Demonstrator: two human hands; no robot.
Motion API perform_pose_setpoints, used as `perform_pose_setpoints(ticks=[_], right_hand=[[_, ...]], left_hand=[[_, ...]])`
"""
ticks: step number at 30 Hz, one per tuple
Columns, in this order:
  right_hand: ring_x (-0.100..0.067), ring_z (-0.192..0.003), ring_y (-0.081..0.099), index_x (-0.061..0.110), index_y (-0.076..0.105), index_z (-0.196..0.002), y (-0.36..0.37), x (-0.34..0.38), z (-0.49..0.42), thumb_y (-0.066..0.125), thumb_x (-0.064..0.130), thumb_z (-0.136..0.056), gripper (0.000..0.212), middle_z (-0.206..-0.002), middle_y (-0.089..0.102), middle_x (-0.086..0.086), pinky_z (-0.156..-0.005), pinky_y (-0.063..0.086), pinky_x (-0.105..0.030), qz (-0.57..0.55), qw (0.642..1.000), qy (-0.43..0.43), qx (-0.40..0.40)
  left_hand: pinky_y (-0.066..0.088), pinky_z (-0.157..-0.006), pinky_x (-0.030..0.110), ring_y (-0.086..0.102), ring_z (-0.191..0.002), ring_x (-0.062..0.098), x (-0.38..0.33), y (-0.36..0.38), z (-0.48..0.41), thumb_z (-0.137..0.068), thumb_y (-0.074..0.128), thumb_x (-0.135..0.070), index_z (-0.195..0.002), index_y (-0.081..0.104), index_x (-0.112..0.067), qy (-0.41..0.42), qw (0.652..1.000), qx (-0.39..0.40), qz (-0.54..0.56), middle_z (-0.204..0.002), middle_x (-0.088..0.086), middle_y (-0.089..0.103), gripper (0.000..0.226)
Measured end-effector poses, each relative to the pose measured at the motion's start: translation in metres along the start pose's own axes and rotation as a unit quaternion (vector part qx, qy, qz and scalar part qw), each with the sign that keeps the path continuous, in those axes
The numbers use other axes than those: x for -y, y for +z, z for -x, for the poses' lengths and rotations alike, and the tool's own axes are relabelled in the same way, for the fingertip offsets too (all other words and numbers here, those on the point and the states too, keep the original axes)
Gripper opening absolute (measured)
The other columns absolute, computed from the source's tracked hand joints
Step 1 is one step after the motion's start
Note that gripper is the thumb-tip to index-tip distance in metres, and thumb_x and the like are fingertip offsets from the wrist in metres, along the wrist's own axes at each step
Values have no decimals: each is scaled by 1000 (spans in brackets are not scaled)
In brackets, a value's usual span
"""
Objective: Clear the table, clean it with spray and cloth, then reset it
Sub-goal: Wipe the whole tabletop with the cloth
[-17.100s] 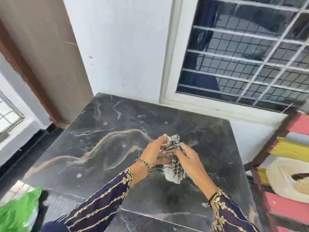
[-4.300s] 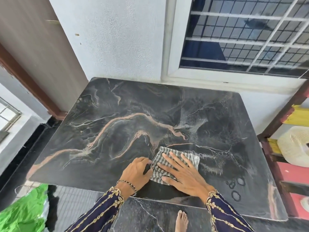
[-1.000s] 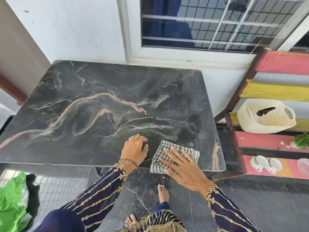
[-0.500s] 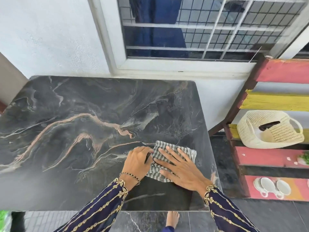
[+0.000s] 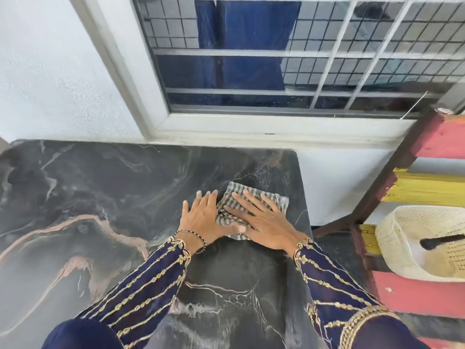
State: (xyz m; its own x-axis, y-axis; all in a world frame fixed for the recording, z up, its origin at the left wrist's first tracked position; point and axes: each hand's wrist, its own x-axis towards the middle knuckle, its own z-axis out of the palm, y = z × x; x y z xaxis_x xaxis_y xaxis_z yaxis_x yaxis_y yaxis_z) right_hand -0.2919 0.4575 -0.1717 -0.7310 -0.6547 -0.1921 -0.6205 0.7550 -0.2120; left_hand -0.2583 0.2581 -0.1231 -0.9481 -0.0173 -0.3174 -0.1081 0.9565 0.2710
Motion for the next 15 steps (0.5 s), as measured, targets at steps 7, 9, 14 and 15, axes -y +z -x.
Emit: perform_pose_setpoints(ticks=[7, 9, 14, 15], right_hand=[[0, -152, -22, 61, -1, -153, -20, -42, -58, 13, 67, -103, 53, -165, -17, 26, -118, -21, -34, -28, 999, 14, -11], [0, -152, -20, 62, -1, -153, -25, -52, -71, 13, 67, -103, 52, -166, -16, 26, -119, -20, -35, -31, 999, 21, -10], [-2, -154, -16, 60, 0, -153, -40, -68, -103, 14, 66, -103, 52, -166, -15, 24, -121, -17, -38, -42, 998, 49, -7], [-3, -154, -16, 59, 0, -154, -44, -71, -109, 15, 65, -104, 53, -167, -14, 23, -122, -16, -40, -42, 998, 54, -6]], left_hand=[[21, -113, 66, -8, -148, 43, -13, -11, -36, -37, 77, -79, -151, -16, -4, -65, 985, 129, -97, -161, 17, -14, 165], [21, -113, 67, -10, -147, 45, -17, -12, -42, -40, 79, -76, -151, -12, -2, -72, 979, 150, -115, -161, 17, -16, 161], [22, -112, 68, -10, -146, 47, -20, -11, -47, -41, 81, -73, -149, -13, 1, -86, 972, 177, -130, -160, 20, -18, 162], [22, -112, 68, -10, -146, 47, -20, -11, -48, -41, 82, -72, -149, -13, 2, -88, 971, 180, -132, -160, 20, -18, 162]])
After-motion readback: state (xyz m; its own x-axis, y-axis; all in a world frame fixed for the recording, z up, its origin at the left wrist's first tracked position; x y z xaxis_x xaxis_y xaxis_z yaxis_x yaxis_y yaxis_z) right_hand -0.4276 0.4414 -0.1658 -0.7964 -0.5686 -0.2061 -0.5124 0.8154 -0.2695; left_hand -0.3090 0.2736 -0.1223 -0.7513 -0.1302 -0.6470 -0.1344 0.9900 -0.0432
